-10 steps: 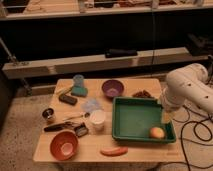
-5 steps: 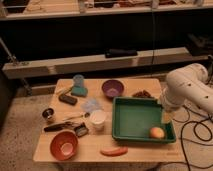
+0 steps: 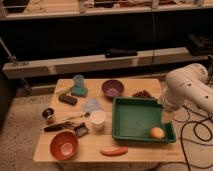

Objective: Place eraser in metal cup

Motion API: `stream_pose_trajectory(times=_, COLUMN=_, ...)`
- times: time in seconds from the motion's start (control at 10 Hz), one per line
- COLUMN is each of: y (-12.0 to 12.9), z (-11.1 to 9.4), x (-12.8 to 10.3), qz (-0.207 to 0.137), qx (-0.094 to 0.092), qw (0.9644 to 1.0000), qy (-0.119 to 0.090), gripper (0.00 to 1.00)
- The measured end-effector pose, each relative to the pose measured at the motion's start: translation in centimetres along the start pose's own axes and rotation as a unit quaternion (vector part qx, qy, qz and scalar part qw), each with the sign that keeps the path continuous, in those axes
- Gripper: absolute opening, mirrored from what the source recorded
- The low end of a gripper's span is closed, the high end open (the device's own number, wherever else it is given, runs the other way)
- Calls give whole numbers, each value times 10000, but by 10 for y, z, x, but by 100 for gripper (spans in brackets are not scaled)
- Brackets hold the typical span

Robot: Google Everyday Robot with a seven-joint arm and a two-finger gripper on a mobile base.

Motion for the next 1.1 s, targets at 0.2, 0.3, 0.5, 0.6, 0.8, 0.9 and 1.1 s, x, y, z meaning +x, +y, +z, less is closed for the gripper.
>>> stream_pose_trajectory(times=0.2, y=0, z=0, x=0, qz=0, qx=0, qw=10000, qy=0, gripper=65)
stream_pose_trajectory(times=0.3, y=-1, z=-1, x=0, qz=5, qx=13, qw=10000, qy=-13, gripper=65)
stream_pose_trajectory(times=0.5, y=-2, z=-9, x=-4, qz=-85, qx=48, qw=9999, qy=-43, gripper=65)
stream_pose_trajectory(times=0.6, y=-6, z=-19, x=-15, qz=-185, qx=129, qw=9997, qy=-62, gripper=65)
stream_pose_trajectory(times=0.8, y=-15, z=-41, x=-51, qz=-427, qx=292, qw=9986, qy=-108, gripper=65)
stream_pose_trajectory(times=0.9, y=-21, z=-54, x=-77, qz=-532, qx=379, qw=9977, qy=-155, gripper=65)
stream_pose_trajectory(times=1.1, y=-31, z=-76, x=-123, qz=-713, qx=513, qw=9958, qy=-264, gripper=65)
